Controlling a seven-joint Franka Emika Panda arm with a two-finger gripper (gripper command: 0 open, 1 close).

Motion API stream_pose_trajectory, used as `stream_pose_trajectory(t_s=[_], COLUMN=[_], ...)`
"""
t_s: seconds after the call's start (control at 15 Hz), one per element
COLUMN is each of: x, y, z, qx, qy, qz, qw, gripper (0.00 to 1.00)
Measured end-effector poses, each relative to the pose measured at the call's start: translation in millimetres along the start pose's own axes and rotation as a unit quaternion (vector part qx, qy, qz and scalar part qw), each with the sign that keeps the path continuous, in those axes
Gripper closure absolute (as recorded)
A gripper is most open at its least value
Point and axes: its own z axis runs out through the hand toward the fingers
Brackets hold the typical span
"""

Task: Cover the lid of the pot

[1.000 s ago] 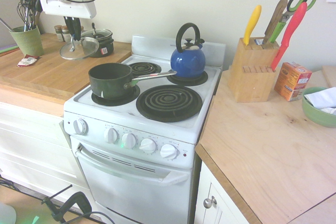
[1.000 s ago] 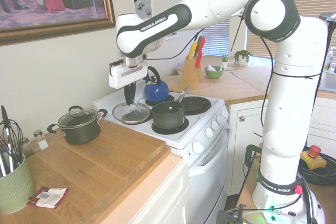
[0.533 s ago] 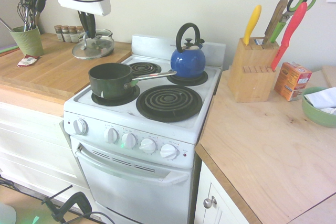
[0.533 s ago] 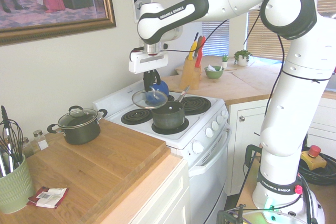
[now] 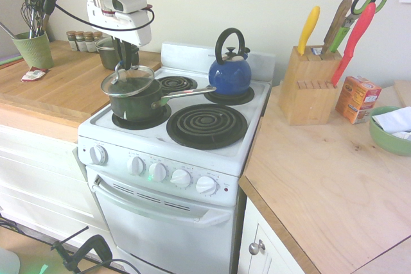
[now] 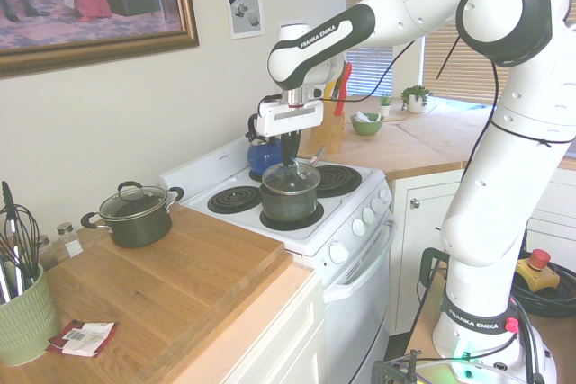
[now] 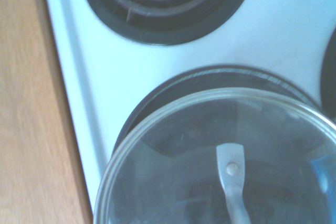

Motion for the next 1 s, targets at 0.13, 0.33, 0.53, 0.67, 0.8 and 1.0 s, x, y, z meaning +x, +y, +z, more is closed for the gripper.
stream_pose_trajectory(t_s=[0.13,0.33,0.53,0.67,0.8,1.0], x=[4.4,15.4,28.1,33.1,35.3,35.3], y=[-4.1,-14.7,-24.9,-28.7,-31.2,-32.8], z=[1.5,11.6,22.1,18.9,11.9,8.3], qx=[0.002,-0.001,-0.004,-0.001,0.003,0.005], qy=[0.002,0.004,0.003,0.006,0.01,0.011], qz=[0.001,0.004,0.008,0.009,0.009,0.008], qw=[1.0,1.0,1.0,1.0,1.0,1.0], gripper=[1.0,1.0,1.0,1.0,1.0,1.0])
